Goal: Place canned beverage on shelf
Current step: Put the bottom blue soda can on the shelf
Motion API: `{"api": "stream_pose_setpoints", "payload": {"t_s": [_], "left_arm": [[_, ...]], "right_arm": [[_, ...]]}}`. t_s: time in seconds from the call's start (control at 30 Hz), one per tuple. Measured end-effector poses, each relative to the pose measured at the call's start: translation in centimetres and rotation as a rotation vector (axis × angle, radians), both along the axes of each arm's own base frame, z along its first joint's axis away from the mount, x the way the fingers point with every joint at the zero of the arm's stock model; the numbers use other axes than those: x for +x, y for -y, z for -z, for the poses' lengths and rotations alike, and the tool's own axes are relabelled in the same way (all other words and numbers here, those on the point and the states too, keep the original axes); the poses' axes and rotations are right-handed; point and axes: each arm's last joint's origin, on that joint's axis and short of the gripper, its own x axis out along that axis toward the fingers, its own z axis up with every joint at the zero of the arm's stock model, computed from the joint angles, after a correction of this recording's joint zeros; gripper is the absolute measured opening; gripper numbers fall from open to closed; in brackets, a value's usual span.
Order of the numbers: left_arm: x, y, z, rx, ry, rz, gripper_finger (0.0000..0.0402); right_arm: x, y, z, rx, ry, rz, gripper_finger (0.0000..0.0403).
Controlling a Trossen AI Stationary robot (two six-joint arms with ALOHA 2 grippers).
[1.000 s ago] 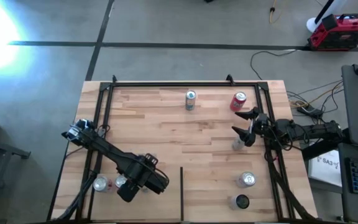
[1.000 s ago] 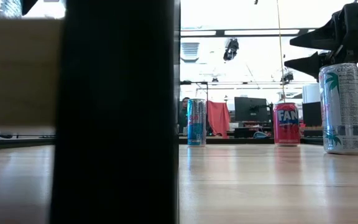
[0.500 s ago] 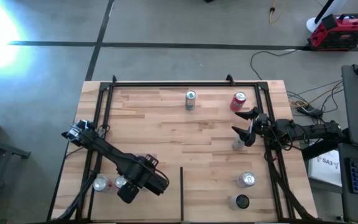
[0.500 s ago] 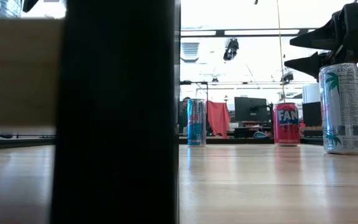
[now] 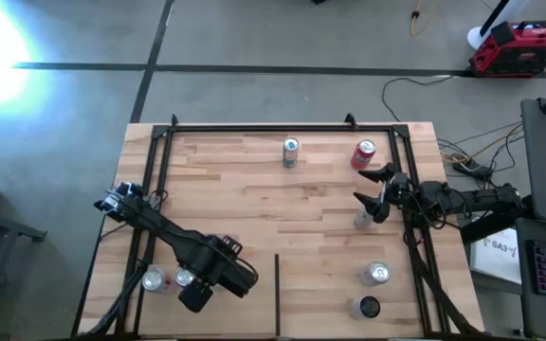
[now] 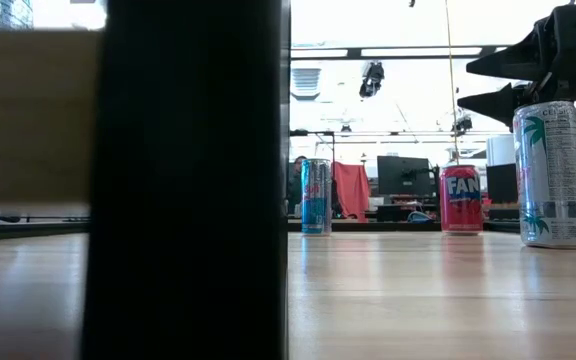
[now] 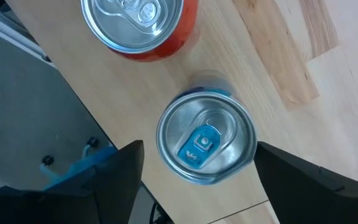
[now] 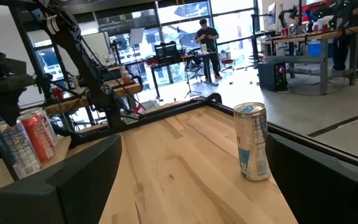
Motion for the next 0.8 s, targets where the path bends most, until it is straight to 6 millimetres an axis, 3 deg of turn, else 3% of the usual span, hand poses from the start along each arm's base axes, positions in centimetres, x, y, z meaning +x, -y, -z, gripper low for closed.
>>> {"api": "stream_pose_setpoints", "payload": {"t_s": [0.23,0.6,0.8], "left_arm": [[0.25,0.29,0.58,0.010,-0.015,0.000,0.0278],[0.36,0.35,0.79,0.013,-0.021,-0.001,0.0226],[0.36,0.35,0.79,0.013,-0.020,-0.001,0.0228]], "right_arm": [[0.00,0.00,0.00,0.001,0.000,0.000,0.0382],[0.00,0.00,-0.01,0.000,0.000,0.000,0.0382],[0.00,0.00,0.00,0.001,0.000,0.000,0.0382]]}}
